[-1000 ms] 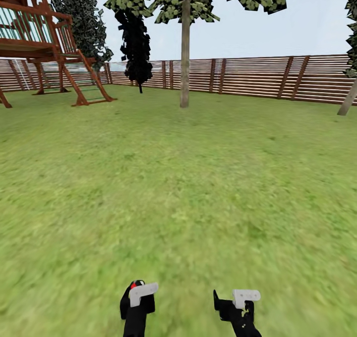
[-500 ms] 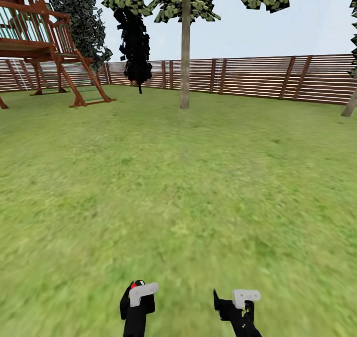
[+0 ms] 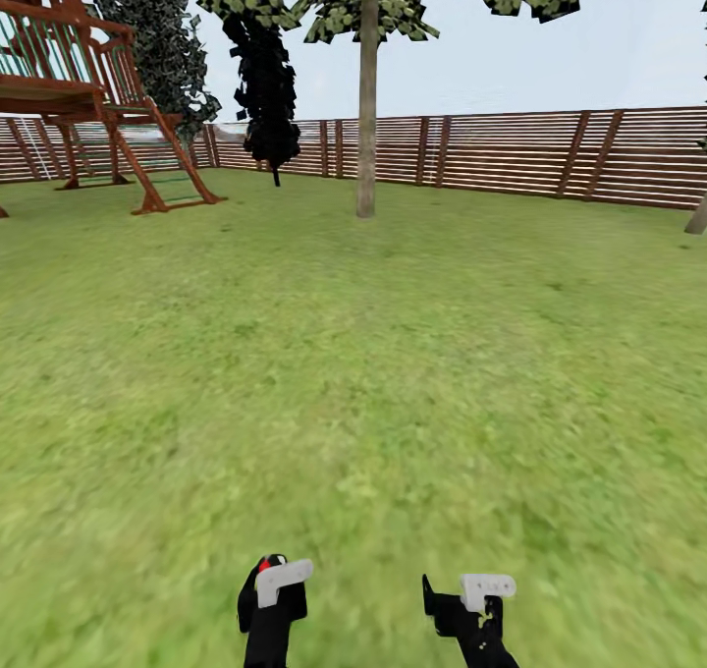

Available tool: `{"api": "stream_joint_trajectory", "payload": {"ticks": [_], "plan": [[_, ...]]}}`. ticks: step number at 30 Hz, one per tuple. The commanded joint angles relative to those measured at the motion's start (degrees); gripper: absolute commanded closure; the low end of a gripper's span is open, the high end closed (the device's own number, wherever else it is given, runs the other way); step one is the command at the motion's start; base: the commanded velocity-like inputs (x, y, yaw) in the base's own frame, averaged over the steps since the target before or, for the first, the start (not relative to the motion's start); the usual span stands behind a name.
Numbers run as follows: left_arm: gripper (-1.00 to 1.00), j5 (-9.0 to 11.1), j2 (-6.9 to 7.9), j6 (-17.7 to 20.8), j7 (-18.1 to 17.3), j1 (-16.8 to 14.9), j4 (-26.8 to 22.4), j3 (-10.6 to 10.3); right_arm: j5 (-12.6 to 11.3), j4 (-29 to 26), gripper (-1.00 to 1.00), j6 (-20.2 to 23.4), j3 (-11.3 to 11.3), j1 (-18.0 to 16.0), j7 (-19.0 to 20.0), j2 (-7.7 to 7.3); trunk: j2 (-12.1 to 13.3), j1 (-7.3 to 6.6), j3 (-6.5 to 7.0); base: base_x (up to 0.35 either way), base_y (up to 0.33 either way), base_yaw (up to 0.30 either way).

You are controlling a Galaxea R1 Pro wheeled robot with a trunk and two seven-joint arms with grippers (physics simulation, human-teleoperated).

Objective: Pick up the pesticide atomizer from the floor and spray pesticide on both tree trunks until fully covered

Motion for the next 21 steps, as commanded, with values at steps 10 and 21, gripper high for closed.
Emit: {"api": "stream_joint_trajectory", "payload": {"ticks": [10, 21], "plan": [[1.0, 0.6, 3.62, -0.03, -7.09, -0.08, -2.45, -2.61, 0.13, -0.11, -1.0, 0.37, 0.11, 0.0, -0.33, -0.03, -0.02, 0.03, -0.05, 0.335, 0.0, 0.0], [1.0, 0.68, 5.02, -0.01, -10.56, -0.06, -3.53, -3.39, 0.14, -0.19, -1.0, 0.37, 0.11, 0.0, -0.33, -0.03, -0.02, 0.03, -0.05, 0.335, 0.0, 0.0]]}}
